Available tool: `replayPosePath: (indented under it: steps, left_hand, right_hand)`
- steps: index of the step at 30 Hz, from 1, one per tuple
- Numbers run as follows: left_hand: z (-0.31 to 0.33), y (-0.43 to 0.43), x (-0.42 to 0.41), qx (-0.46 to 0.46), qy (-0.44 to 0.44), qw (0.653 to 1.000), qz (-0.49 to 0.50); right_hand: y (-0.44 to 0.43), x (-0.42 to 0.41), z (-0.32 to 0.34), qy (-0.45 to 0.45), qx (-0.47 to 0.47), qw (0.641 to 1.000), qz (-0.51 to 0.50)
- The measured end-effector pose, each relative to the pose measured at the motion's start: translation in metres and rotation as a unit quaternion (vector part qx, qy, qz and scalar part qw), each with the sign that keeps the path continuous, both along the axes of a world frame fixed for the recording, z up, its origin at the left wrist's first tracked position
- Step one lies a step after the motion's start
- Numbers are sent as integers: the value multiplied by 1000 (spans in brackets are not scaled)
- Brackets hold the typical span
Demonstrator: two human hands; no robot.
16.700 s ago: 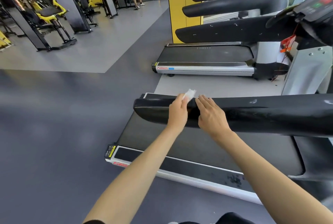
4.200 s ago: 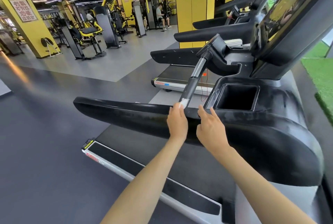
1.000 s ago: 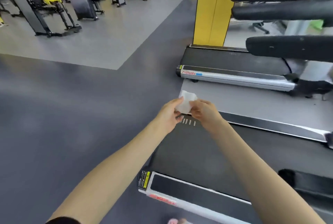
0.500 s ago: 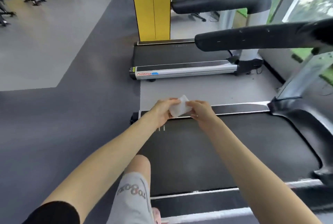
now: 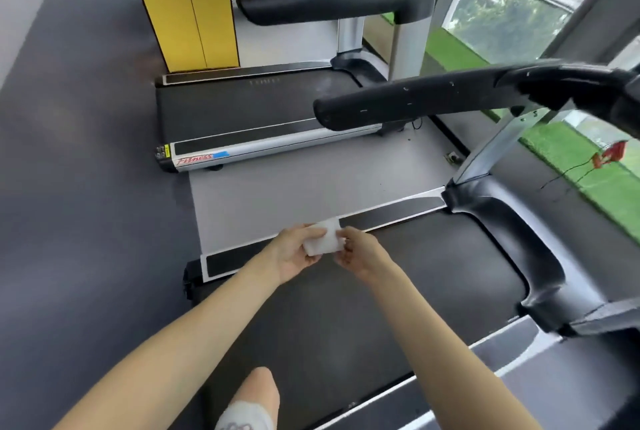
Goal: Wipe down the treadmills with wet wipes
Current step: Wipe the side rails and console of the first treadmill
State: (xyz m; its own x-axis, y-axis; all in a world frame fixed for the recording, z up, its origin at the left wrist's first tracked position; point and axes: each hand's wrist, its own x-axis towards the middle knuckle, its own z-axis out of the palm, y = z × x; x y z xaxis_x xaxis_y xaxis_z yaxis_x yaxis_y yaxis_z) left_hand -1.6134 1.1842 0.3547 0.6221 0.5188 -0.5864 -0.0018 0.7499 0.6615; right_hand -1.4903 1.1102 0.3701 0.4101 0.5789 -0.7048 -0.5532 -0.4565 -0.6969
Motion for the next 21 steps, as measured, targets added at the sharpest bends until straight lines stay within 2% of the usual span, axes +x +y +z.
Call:
replayPosePath:
  steps: [4, 8, 11, 17, 21]
  left_hand:
    - [55, 46, 16, 12, 8, 999, -43]
    - [93, 45, 79, 7, 7, 993, -119]
    - [114, 21, 152, 2, 5, 982, -187]
    - [139, -50, 304, 19, 17, 931, -364]
    - [140, -85, 412, 49, 36, 908, -414]
  right_hand:
    - [32, 14, 47, 34, 31, 999, 0]
    - [14, 56, 81, 57, 69, 993, -76]
    - [-23, 108, 101, 42, 83, 983, -156]
    - [-98, 223, 113, 27, 68, 934, -349]
    - [-138, 304, 121, 9, 102, 898, -428]
